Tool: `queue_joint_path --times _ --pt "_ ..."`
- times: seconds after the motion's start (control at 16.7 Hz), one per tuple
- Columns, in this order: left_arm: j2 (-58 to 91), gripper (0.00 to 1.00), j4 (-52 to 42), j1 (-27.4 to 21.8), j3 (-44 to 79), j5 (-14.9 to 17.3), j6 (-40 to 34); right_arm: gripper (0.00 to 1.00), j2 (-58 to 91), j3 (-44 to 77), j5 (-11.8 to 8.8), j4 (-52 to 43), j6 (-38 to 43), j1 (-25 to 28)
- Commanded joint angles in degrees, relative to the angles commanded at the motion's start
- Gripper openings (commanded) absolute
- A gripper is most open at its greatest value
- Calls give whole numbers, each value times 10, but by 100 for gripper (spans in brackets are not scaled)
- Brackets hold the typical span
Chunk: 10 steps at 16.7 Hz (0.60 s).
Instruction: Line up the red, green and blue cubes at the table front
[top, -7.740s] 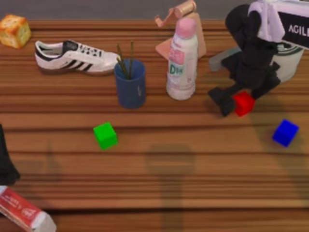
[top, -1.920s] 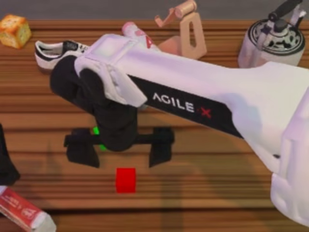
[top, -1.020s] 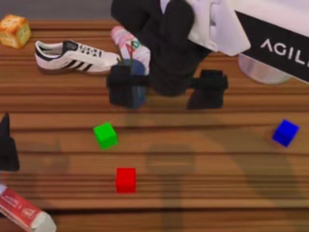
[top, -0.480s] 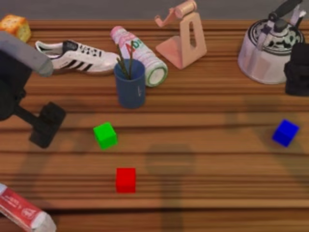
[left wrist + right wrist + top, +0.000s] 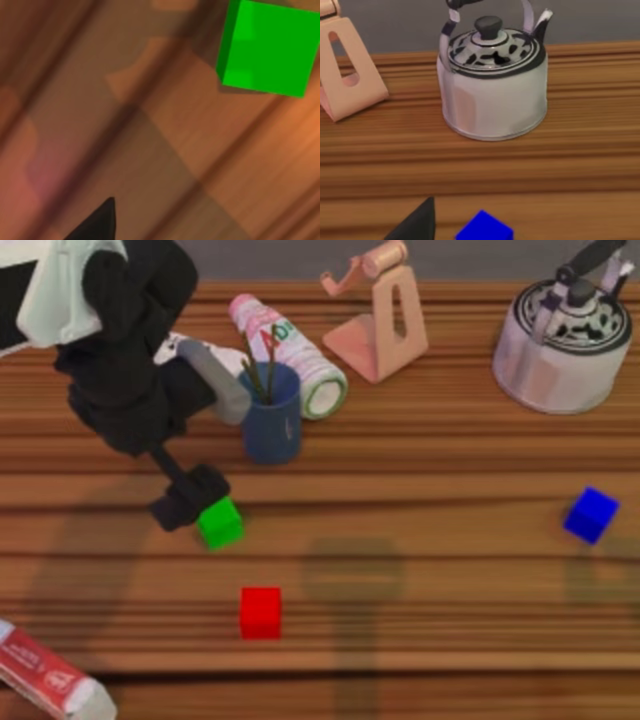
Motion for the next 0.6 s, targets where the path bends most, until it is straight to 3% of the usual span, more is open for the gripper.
queue_joint_path --times 0.36,0.6 --pt "137 100 -68 -31 133 1 46 100 -157 -148 -47 135 -54 -65" --pt "148 100 -73 -34 146 1 50 100 -173 -163 -52 149 -59 -71"
